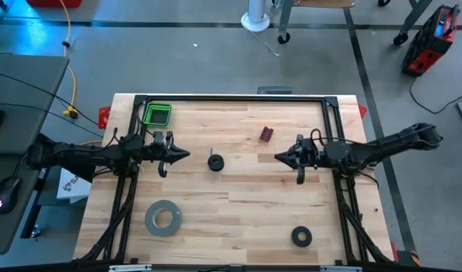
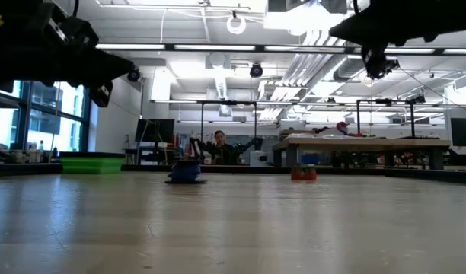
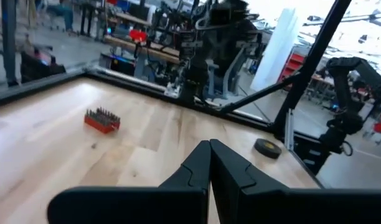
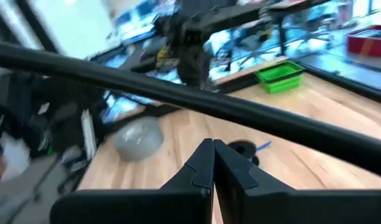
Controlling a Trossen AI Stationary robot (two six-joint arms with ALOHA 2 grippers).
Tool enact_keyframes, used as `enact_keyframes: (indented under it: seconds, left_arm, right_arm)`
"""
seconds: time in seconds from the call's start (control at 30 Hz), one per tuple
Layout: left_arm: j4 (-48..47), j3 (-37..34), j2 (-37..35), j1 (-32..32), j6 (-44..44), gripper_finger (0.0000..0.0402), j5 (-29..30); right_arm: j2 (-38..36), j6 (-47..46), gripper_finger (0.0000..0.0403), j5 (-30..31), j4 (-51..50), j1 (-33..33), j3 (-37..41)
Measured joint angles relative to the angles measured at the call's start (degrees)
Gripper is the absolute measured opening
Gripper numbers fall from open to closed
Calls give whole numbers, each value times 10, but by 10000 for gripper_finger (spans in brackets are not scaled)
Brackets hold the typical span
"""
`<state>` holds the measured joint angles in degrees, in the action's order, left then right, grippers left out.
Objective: Coil cords
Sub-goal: Return to Home Position
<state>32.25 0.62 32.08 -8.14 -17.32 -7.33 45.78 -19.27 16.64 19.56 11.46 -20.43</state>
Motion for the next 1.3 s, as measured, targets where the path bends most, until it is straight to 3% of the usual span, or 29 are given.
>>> enact_keyframes:
  seconds: [0.2,0.3,0.4,0.6,0.77,0.93,1.3]
  left_arm:
    - [5,0,-3,0,42,0,24]
    - [-4,0,-1,0,67,0,32]
    - [-12,0,0,0,82,0,34]
    - [-15,0,2,0,95,0,12]
    - [-17,0,4,1,73,0,3]
    - [-66,0,5,1,18,1,45]
    - [-177,0,6,1,-5,1,50]
  right_arm:
    - [16,103,0,-195,45,-144,36]
    - [13,105,0,-298,76,-228,73]
    - [6,109,0,-341,92,-270,117]
    - [-4,127,0,-322,160,-287,198]
    - [5,135,0,-244,98,-262,199]
    - [17,137,0,-182,62,-236,199]
    - [18,138,0,-175,-12,-234,199]
